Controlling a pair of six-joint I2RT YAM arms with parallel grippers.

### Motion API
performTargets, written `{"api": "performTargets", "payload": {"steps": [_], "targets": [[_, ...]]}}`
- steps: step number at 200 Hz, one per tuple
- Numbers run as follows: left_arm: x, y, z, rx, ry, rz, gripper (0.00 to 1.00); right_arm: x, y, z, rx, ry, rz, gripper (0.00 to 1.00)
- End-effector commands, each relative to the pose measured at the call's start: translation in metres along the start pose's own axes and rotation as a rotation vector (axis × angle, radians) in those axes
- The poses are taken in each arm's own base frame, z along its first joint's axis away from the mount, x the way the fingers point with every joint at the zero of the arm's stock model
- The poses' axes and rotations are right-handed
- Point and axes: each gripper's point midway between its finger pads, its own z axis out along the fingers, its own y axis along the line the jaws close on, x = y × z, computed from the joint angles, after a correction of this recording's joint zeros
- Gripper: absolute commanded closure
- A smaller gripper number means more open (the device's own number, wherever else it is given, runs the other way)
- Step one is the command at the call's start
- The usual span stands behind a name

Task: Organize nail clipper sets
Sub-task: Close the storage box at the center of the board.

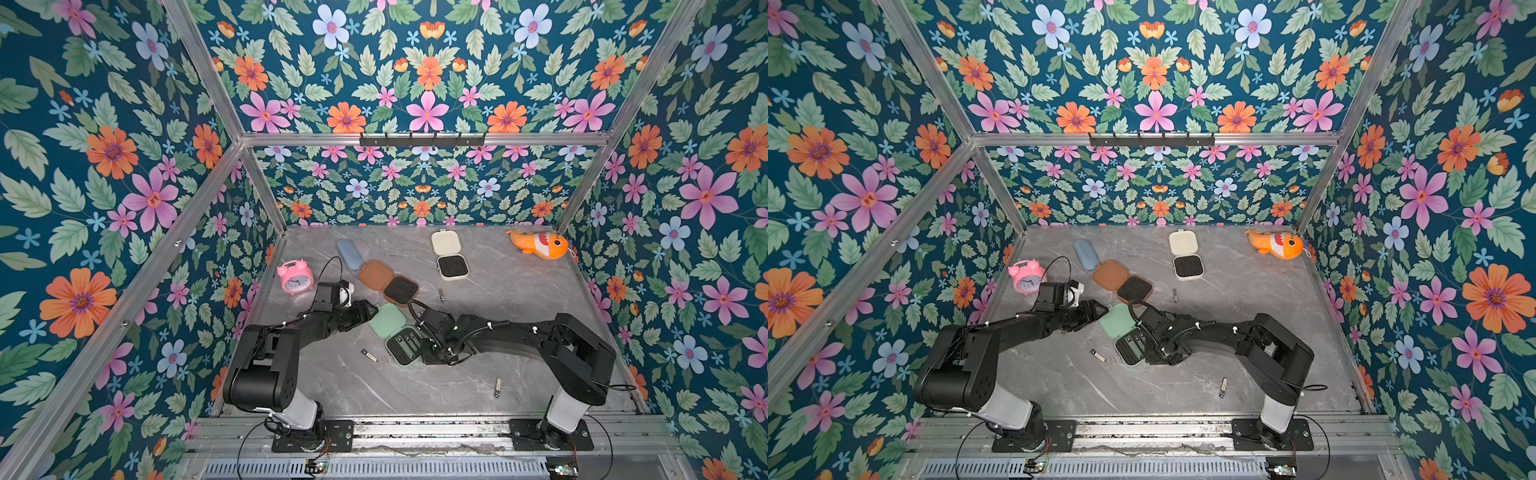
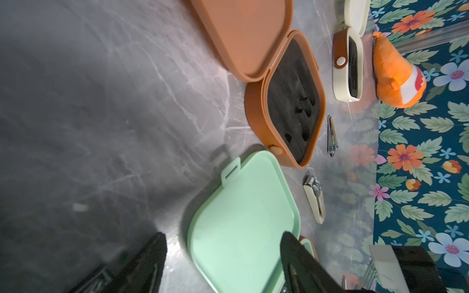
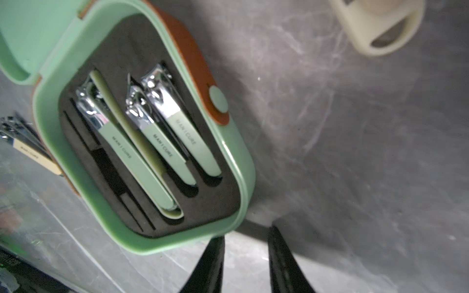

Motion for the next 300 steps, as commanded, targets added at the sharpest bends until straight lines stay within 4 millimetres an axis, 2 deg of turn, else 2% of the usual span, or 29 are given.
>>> {"api": "performTargets", "payload": {"steps": [1, 14, 43, 73, 103, 135, 210, 256, 300], "targets": [[-0.009, -0.003, 0.004, -0.006, 0.023, 0.063, 0.28, -0.003, 0.001, -0.001, -0.02, -0.008, 0.003, 0.68], [-0.016, -0.009, 0.01, 0.024, 0.035, 0.078, 0.3, -0.003, 0.002, 0.0, -0.032, -0.008, 0.001, 0.68], [-0.023, -0.005, 0.02, 0.018, 0.039, 0.105, 0.3, 0.001, 0.004, 0.004, -0.062, 0.0, -0.002, 0.68], [-0.017, -0.015, 0.027, 0.101, 0.075, 0.118, 0.3, 0.002, 0.005, 0.006, -0.079, 0.005, -0.002, 0.68], [-0.013, -0.028, 0.026, 0.166, 0.086, 0.142, 0.31, 0.003, 0.002, 0.009, -0.086, 0.015, 0.004, 0.68], [-0.004, -0.031, 0.03, 0.18, 0.117, 0.145, 0.33, -0.002, 0.001, 0.008, -0.099, 0.009, 0.013, 0.68], [-0.009, -0.065, 0.006, 0.246, 0.104, 0.159, 0.34, -0.01, 0.002, 0.011, -0.111, 0.005, 0.026, 0.68], [0.016, -0.074, -0.002, 0.28, 0.165, 0.081, 0.34, -0.016, 0.001, 0.013, -0.106, 0.001, 0.038, 0.68], [0.034, -0.077, -0.021, 0.27, 0.182, 0.009, 0.34, -0.029, -0.004, 0.01, -0.108, -0.019, 0.064, 0.68]]}}
